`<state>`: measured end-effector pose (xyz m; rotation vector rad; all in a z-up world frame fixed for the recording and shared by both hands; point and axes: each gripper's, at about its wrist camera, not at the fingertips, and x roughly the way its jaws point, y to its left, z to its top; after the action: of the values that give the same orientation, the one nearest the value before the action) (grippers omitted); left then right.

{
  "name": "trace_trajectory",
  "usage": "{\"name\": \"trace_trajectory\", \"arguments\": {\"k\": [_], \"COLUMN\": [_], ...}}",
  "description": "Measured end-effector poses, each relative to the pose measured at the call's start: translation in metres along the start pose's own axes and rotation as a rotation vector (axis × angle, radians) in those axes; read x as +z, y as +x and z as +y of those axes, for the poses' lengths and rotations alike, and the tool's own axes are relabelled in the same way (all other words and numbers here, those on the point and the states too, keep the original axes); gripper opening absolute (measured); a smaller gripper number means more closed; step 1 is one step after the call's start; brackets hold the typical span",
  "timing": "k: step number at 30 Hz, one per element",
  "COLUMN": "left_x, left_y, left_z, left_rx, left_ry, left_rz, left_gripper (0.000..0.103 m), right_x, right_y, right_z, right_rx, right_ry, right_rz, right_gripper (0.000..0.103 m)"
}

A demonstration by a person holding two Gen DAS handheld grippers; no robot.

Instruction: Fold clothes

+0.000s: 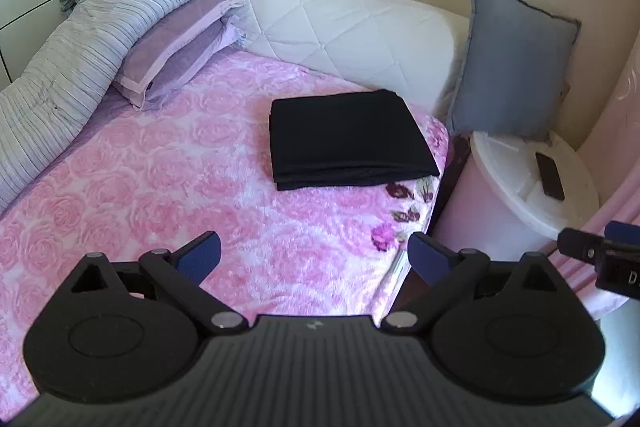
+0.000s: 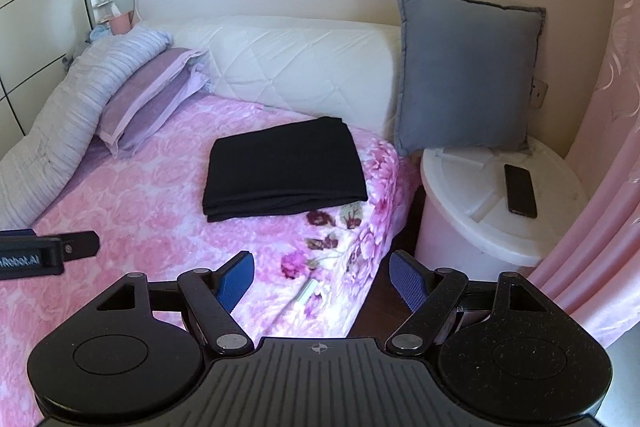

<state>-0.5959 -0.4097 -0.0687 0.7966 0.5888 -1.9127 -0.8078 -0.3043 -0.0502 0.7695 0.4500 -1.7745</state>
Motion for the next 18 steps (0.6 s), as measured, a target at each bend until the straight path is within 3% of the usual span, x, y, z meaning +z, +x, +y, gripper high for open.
{"name": "trace_trajectory", "arguments": {"k": [18], "left_x": [0.0025], "left_y": [0.0050], "left_z": [-0.0089], "left_rx": [0.016], "left_ry": [0.023], "left_rz": [0.004], "left_gripper": [0.099], "right_x": [0.0025], "right_y": [0.0048], "right_z": [0.0106], "right_rx": [0.016], "right_ry": [-0.070], "right_rz": [0.004], "right_gripper": [0.078]}}
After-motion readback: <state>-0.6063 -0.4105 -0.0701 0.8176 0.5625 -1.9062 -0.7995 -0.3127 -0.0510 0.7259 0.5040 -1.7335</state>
